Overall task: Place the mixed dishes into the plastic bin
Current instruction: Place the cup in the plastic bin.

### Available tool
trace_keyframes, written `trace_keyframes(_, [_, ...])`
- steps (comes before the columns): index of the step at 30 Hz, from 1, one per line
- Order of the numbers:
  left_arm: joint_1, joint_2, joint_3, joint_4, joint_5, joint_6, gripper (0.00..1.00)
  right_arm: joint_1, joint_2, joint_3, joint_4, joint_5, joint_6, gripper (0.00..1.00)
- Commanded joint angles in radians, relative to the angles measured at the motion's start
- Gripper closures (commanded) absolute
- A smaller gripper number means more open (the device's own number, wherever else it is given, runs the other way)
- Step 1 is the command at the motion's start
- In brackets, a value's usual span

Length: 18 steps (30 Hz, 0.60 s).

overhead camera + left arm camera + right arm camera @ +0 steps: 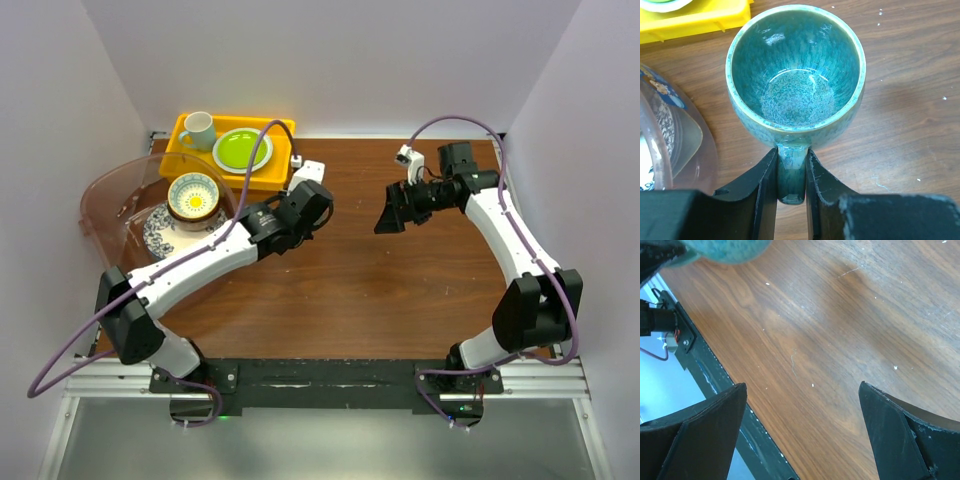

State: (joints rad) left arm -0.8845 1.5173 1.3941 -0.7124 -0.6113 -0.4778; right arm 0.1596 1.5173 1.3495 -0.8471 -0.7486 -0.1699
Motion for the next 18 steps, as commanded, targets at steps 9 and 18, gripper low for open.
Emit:
trace_keyframes(9, [0.051, -0.175, 0.055, 0.027, -0.071, 0.008, 1.0, -0.04, -0.042, 0.031, -0.006, -0.066, -0.075, 0.02])
trace_keyframes(18, [0.198, -0.279, 0.065, -0.085, -0.225, 0.027, 1.0, -0.054, -0.031, 0.019, 0.005, -0.078, -0.077, 0.02])
